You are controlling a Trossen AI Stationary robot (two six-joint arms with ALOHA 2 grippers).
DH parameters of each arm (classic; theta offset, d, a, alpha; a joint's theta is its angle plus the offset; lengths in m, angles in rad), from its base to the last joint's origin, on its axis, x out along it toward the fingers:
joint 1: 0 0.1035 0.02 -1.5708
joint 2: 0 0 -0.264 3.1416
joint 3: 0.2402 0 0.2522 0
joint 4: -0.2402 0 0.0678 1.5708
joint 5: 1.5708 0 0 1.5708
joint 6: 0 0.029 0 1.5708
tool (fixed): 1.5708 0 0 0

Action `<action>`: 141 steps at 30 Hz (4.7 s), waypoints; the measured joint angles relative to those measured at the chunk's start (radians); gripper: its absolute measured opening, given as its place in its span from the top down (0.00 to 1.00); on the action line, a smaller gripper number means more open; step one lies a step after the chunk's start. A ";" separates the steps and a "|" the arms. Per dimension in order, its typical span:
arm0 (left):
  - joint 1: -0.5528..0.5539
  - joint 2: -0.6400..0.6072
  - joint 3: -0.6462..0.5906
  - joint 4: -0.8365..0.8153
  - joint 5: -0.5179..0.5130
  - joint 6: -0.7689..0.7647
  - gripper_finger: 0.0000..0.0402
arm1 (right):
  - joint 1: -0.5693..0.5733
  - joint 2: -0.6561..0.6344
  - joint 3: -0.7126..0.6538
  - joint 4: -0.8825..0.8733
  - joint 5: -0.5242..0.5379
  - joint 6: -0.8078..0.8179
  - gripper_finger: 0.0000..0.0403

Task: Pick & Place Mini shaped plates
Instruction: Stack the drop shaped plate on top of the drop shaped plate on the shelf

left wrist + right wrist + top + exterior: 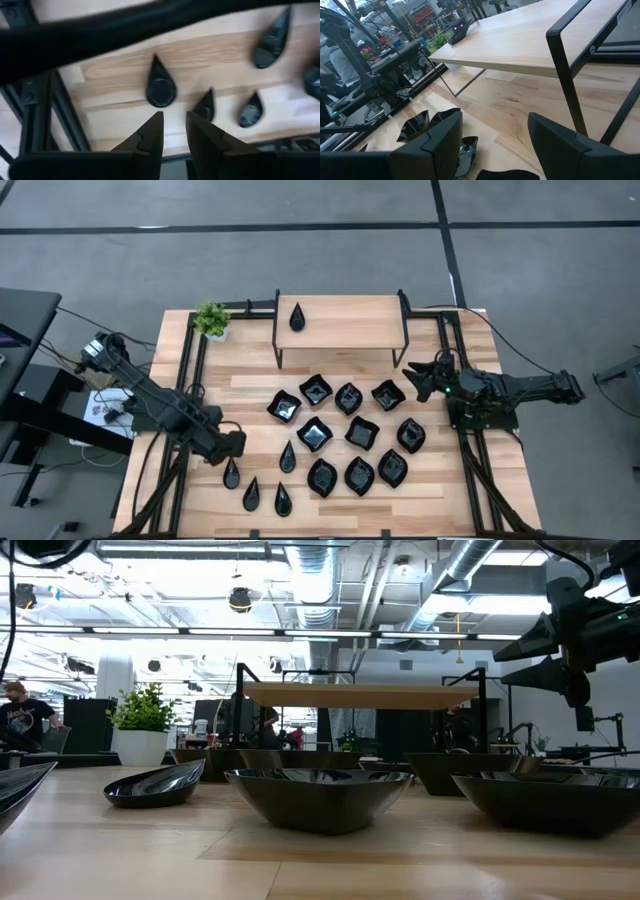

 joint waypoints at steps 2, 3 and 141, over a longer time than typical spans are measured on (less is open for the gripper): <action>-0.025 0.000 -0.024 0.006 0.003 -0.032 0.79 | 0.000 0.000 0.000 0.000 0.000 0.000 0.45; -0.036 0.000 -0.035 0.012 0.003 -0.051 0.79 | 0.000 0.000 0.000 0.000 0.000 0.000 0.45; 0.229 -0.377 -0.541 1.036 -0.445 0.619 0.99 | 0.000 0.000 0.000 0.000 0.001 0.000 0.45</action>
